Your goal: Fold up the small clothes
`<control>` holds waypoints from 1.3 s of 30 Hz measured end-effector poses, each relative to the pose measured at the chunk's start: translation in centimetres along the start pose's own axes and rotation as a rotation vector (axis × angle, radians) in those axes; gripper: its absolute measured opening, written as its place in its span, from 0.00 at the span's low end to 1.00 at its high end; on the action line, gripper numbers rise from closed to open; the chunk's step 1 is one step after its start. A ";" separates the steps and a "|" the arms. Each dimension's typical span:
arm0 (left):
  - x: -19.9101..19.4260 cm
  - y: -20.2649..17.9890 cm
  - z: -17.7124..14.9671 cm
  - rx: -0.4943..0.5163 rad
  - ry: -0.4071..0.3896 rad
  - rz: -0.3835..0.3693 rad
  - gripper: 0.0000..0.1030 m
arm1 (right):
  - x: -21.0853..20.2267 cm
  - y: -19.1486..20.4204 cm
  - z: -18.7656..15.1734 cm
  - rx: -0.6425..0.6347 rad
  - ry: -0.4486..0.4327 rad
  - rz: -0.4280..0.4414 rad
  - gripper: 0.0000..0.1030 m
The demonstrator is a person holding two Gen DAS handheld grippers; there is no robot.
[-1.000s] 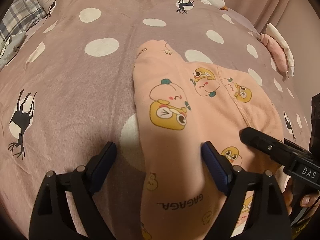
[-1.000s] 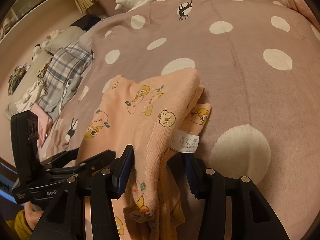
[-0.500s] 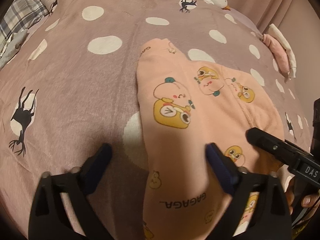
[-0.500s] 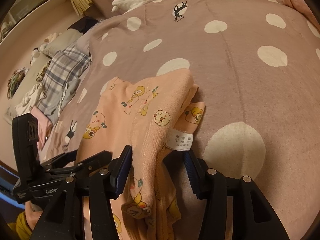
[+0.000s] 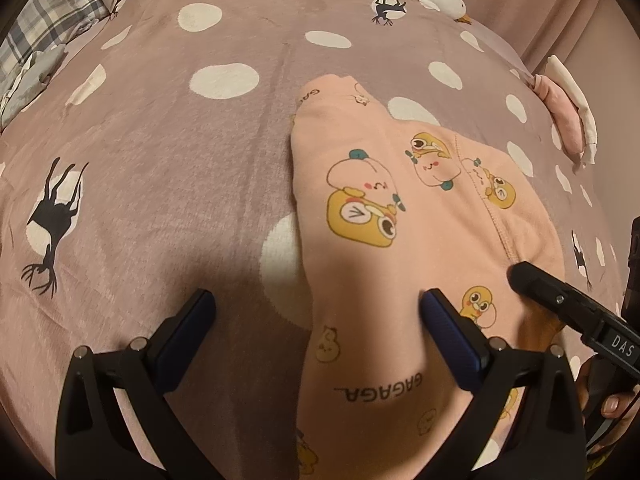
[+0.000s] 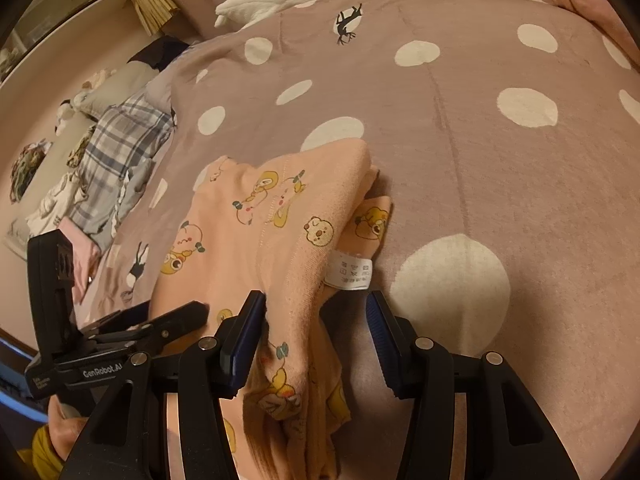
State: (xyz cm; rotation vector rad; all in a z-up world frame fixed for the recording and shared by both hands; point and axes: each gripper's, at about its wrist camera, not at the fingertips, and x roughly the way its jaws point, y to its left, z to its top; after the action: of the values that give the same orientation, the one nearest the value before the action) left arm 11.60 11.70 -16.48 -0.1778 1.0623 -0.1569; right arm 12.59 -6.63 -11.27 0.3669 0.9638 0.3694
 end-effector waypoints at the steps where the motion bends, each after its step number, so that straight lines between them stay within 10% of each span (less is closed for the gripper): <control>1: 0.0 0.0 0.0 -0.002 0.002 0.000 1.00 | -0.1 -0.1 0.0 0.002 0.000 -0.002 0.50; 30: -5.4 -0.6 -1.2 -0.034 -0.011 0.077 1.00 | -5.1 2.0 -1.3 -0.057 -0.088 -0.125 0.54; 39: -9.8 -1.4 -2.5 -0.039 -0.087 0.052 1.00 | -7.4 5.1 -2.2 -0.132 -0.123 -0.107 0.83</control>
State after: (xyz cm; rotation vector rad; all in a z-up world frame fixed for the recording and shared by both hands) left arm 4.67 12.22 -8.96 -0.1900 0.9829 -0.0805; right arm 6.20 -5.25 -4.69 0.2142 0.8308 0.3078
